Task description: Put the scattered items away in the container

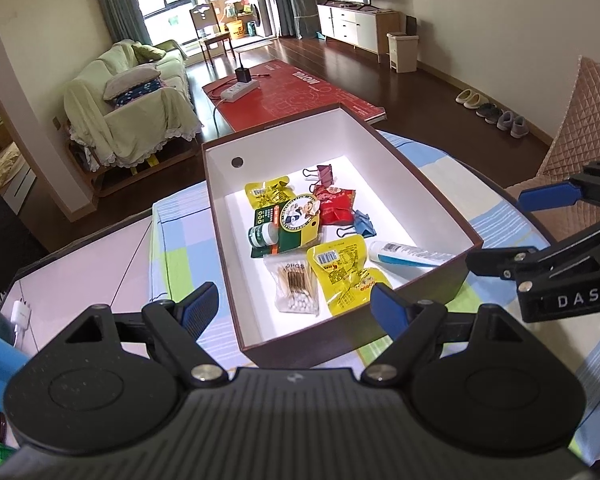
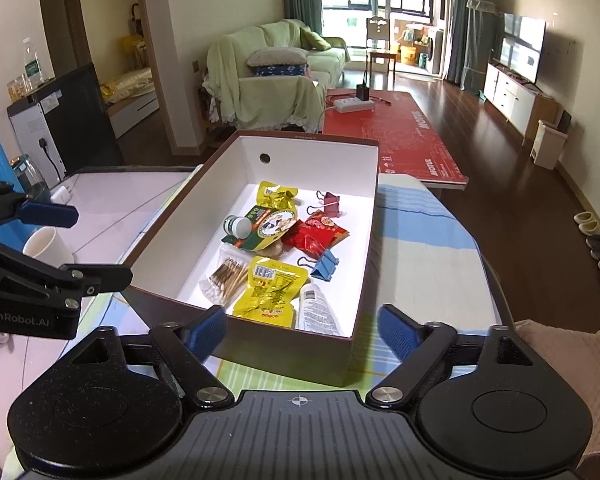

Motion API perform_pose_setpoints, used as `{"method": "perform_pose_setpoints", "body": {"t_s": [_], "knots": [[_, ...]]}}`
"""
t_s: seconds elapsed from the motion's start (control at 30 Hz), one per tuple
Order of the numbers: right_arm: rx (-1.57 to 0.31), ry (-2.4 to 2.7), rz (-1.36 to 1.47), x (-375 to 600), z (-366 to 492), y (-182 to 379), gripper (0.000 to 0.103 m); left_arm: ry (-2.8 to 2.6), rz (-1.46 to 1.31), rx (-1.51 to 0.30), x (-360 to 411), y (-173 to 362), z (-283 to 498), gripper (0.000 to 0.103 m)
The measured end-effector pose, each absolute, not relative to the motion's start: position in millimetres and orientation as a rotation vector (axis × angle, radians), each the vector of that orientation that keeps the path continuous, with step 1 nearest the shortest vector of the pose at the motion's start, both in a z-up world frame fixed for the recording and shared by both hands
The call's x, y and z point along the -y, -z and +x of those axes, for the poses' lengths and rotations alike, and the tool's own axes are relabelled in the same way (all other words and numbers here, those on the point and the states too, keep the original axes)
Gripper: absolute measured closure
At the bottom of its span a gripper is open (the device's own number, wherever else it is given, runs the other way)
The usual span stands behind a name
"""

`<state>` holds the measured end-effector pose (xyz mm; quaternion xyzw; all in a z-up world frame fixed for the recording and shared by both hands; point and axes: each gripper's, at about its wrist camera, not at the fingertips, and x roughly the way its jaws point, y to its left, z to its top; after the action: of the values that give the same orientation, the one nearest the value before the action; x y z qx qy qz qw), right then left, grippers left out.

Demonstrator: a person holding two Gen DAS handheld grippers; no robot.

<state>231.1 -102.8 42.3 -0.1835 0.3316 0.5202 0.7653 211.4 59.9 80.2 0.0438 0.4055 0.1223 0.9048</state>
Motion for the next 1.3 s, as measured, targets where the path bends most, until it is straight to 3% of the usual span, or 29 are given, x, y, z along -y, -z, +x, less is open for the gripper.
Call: {"method": "perform_pose_setpoints", "body": {"t_s": [0.23,1.3], "knots": [[-0.707,-1.14,-0.285,118.5,231.3,-53.6,0.0,-0.277,0.083,-0.838,-54.4,-81.0,197.2,0.022],[-0.695,-1.192,-0.345,154.8,195.7,-49.8,0.0,-0.331,0.082,-0.828,-14.9,-72.8,145.9,0.022]]}}
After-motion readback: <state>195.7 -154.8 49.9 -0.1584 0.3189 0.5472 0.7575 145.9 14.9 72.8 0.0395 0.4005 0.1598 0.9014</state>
